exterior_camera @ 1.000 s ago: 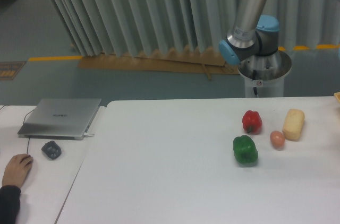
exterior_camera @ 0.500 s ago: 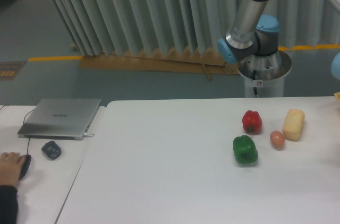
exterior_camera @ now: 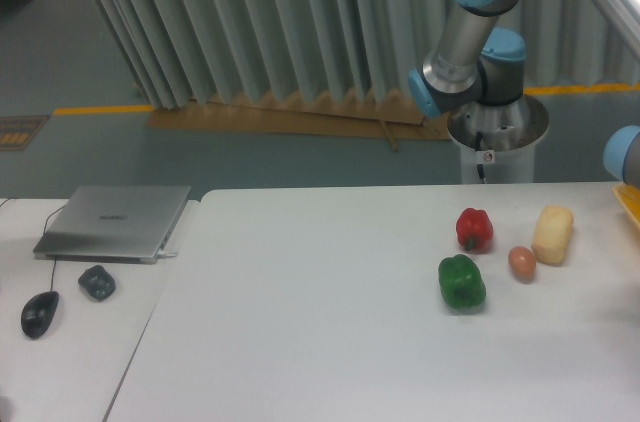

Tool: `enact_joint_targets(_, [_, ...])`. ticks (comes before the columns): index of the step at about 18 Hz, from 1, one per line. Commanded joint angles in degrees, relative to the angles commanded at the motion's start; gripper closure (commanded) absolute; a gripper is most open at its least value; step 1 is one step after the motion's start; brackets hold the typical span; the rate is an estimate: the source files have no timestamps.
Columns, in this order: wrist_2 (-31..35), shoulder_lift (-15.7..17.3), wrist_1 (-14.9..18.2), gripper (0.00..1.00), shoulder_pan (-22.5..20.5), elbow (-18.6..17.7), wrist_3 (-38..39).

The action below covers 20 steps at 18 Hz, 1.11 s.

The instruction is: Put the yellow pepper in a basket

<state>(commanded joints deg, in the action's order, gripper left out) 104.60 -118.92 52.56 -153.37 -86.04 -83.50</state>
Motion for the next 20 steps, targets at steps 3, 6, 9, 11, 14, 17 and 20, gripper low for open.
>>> enact_joint_targets(3, [-1.68, 0.71, 0.18, 0.00, -0.26, 0.00, -0.35])
enact_joint_targets(6, [-3.17, 1.15, 0.27, 0.00, -0.26, 0.00, -0.09])
enact_joint_targets(9, [-6.50, 2.20, 0.44, 0.00, -1.66, -0.26, -0.88])
enact_joint_targets(11, [-7.13, 3.43, 0.53, 0.00, -3.24, -0.88, -3.50])
enact_joint_targets(14, [-9.48, 4.66, 1.66, 0.00, -5.61, -1.14, -7.03])
enact_joint_targets(17, [-12.58, 8.08, 5.09, 0.00, -6.15, -2.02, -7.21])
enact_joint_targets(20, [-12.58, 11.42, 10.62, 0.00, -5.54, -2.20, -7.21])
